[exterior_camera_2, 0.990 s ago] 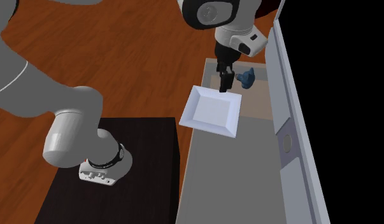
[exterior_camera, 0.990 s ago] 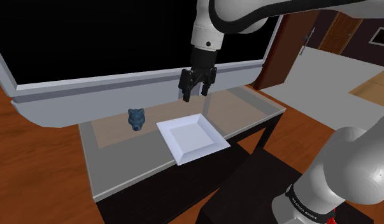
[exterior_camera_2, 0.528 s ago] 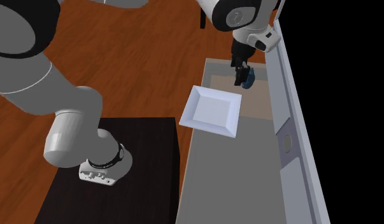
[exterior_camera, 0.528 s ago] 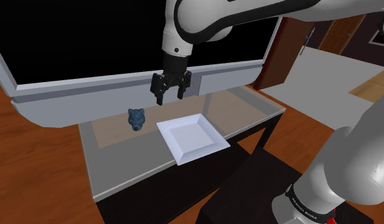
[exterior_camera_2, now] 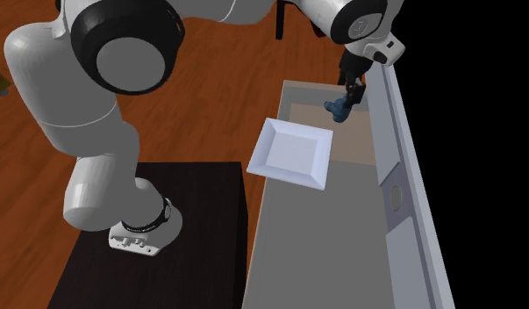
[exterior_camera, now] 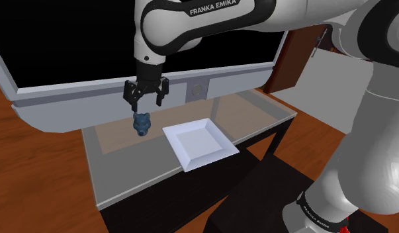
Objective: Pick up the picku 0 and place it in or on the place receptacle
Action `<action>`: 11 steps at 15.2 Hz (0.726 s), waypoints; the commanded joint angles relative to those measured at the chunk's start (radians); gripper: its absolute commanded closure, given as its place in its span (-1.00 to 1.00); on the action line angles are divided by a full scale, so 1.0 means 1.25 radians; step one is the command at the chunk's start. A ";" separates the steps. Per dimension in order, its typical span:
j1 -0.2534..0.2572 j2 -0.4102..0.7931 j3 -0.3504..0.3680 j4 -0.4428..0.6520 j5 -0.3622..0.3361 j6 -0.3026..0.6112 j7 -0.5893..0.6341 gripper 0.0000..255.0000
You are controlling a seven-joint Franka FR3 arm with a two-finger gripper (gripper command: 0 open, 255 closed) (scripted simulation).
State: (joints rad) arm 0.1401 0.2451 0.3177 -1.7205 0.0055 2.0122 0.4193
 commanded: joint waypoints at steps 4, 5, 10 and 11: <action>0.013 0.055 -0.001 0.033 -0.018 0.025 0.015 -1.00; 0.014 0.059 -0.002 0.028 -0.020 0.034 0.016 -1.00; 0.017 0.074 -0.003 0.009 -0.025 0.067 0.019 -1.00; 0.017 0.074 -0.003 0.009 -0.025 0.067 0.019 -1.00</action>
State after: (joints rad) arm 0.1606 0.3359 0.3143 -1.7096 -0.0247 2.0944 0.4421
